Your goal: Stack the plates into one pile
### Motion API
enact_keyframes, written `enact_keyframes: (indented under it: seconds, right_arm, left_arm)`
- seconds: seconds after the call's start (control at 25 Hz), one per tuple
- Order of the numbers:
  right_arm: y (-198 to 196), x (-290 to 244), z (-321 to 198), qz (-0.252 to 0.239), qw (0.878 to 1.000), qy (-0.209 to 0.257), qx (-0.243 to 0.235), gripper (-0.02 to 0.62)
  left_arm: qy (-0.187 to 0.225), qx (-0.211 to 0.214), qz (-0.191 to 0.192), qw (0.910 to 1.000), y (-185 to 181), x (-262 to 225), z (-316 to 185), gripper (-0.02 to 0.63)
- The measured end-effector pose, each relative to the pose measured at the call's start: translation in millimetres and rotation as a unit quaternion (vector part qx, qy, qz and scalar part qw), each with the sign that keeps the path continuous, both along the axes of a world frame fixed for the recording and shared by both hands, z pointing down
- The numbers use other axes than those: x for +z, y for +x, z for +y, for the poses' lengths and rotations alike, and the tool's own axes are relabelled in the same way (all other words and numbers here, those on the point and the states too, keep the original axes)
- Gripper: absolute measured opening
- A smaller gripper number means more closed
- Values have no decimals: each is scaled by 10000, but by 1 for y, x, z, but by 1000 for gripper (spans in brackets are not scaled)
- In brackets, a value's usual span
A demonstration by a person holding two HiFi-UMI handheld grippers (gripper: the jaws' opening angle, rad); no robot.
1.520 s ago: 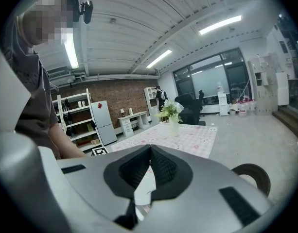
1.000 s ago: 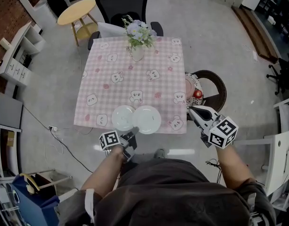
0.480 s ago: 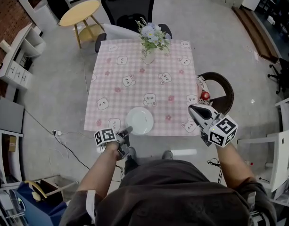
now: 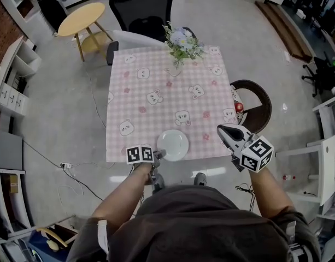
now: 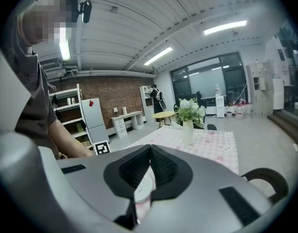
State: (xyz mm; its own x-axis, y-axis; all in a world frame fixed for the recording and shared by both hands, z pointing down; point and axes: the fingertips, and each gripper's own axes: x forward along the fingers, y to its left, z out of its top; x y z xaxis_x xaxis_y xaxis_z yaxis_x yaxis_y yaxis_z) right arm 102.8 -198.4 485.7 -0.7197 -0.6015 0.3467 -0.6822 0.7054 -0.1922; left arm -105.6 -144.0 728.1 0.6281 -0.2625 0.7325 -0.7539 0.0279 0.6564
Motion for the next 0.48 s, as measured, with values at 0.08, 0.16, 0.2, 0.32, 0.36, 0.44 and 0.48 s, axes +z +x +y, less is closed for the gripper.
enact_keyframes:
  seconds: [0.08, 0.16, 0.2, 0.32, 0.36, 0.44, 0.48]
  right_arm:
    - [-6, 1, -2, 3, 10000, -9, 47, -5]
    - [-10, -1, -5, -15, 10000, 22, 64, -5]
    - [-12, -3, -6, -31, 10000, 52, 61, -5]
    - [-12, -11, -12, -91, 9998, 145, 48, -5]
    - [-12, -13, -14, -109, 9998, 172, 47, -5]
    - [-10, -18, -18, -135, 9996, 232, 40, -5]
    - [-9, -21, -20, -142, 9995, 269, 30, -5]
  left_arm:
    - [98, 191, -149, 9997, -4, -1, -3, 220]
    - [298, 250, -275, 9989, -13, -8, -9, 236]
    - [445, 241, -309, 9982, -19, -14, -13, 238]
    - [976, 172, -285, 9947, -34, -44, -27, 238]
    - [1198, 155, -275, 9923, -38, -56, -32, 236]
    - [1705, 139, -308, 9848, -47, -84, -44, 236]
    - [1978, 136, -353, 9795, -52, -98, -50, 236]
